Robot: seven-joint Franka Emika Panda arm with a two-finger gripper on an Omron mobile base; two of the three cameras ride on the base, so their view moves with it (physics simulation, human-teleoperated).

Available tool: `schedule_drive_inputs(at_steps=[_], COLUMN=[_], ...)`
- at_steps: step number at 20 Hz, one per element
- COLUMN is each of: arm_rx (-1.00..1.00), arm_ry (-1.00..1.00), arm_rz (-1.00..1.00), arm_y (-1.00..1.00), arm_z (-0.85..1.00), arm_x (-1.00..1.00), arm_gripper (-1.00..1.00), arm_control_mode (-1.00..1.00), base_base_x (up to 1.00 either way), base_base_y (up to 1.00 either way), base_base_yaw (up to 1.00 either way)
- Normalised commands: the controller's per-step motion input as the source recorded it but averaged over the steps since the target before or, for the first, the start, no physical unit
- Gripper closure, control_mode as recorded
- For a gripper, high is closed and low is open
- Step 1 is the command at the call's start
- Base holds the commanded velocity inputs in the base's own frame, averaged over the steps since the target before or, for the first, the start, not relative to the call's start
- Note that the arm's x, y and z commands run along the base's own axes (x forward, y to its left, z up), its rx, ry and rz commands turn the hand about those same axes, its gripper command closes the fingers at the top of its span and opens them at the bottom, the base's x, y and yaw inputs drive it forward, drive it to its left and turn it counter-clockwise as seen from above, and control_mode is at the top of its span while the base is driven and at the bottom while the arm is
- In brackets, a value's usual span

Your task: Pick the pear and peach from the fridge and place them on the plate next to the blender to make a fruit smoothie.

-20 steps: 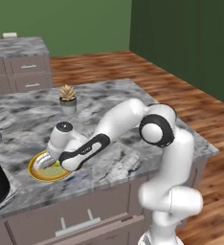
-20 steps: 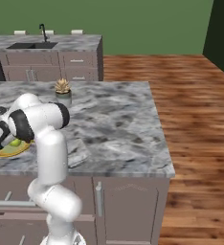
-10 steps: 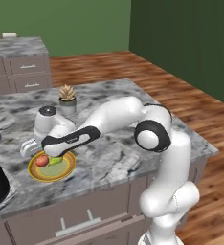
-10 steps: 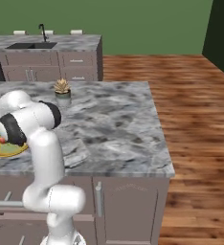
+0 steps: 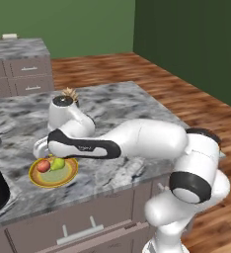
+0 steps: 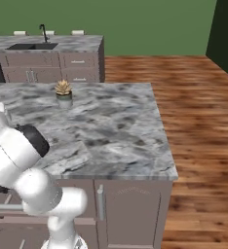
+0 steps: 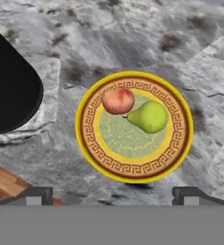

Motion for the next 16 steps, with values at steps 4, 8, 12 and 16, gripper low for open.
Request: schedule_drive_inputs(at_steps=[4, 8, 12, 16], arm_rx=[0.05, 0.10, 0.16, 0.24], arm_ry=[-0.15, -0.11, -0.10, -0.14], arm_rz=[0.00, 0.00, 0.00, -0.01], arm_y=[-1.00, -1.00, -1.00, -1.00], arm_z=[0.00, 0.00, 0.16, 0.37], arm_x=[-1.00, -1.00, -1.00, -0.83], arm_gripper=[-1.00, -1.00, -1.00, -1.00], arm_control_mode=[-1.00, -1.00, -1.00, -1.00], base_base_x=[0.00, 0.00, 0.00, 0.00], base_base_y=[0.00, 0.00, 0.00, 0.00], base_base_yaw=[0.00, 0.00, 0.00, 0.00])
